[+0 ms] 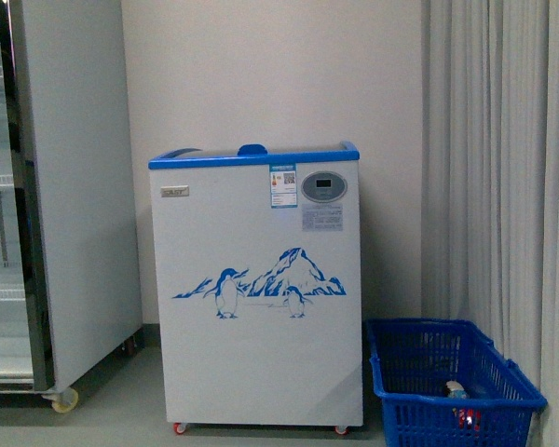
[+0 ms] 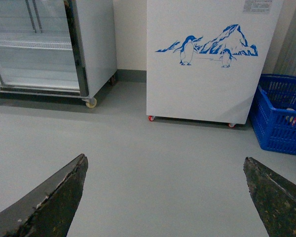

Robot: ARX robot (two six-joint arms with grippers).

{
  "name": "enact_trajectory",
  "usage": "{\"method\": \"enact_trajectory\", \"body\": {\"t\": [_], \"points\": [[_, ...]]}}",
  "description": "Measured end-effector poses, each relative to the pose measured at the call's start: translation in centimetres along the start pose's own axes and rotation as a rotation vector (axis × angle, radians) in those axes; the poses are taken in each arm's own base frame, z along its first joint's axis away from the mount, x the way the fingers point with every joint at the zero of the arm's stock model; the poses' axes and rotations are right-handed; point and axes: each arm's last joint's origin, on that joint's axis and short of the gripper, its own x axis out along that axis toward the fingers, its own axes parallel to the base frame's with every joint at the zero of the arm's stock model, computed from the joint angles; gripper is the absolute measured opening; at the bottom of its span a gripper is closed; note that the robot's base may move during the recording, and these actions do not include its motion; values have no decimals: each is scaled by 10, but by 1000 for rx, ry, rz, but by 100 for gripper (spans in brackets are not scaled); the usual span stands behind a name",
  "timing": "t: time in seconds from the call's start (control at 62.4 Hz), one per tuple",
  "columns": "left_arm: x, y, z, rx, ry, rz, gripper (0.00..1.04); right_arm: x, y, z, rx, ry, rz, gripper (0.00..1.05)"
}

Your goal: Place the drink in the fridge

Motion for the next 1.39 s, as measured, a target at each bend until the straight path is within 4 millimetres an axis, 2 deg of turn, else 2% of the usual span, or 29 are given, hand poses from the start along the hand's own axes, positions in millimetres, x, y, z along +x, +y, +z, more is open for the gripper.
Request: {"method": "enact_trajectory", "body": {"t": [1.394], "points": [[0, 0, 0, 0, 0, 0, 97, 0, 0, 0, 0, 0, 0, 97]]}}
